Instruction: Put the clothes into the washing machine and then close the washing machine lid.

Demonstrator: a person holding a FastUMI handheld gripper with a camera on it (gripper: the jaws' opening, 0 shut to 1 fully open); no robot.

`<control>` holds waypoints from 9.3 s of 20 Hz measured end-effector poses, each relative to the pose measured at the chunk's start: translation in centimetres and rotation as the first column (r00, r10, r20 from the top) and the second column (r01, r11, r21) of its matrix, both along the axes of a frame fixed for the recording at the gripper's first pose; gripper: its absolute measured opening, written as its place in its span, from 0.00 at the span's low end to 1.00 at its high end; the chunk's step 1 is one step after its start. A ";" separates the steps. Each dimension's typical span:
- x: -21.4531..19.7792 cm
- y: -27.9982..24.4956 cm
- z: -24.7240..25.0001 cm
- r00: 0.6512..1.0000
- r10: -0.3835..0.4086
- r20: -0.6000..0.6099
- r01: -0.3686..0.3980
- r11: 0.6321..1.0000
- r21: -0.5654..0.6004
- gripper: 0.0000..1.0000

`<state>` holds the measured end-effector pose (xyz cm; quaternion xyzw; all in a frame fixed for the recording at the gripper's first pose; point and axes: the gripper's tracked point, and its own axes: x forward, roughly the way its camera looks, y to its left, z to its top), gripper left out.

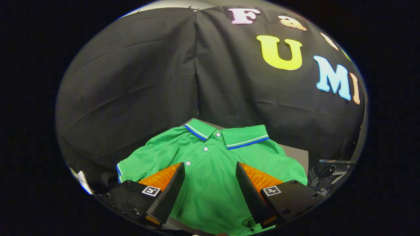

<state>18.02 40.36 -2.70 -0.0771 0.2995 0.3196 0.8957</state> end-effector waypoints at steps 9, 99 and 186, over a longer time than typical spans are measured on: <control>-0.6 0.8 -3.6 0.992 0.067 -0.106 -0.079 0.991 -0.109 0.97; 5.7 -41.7 -5.2 0.910 -0.402 0.099 0.384 0.909 0.162 0.01; 9.5 -44.9 -4.4 0.752 -0.554 0.357 0.512 0.832 0.213 0.98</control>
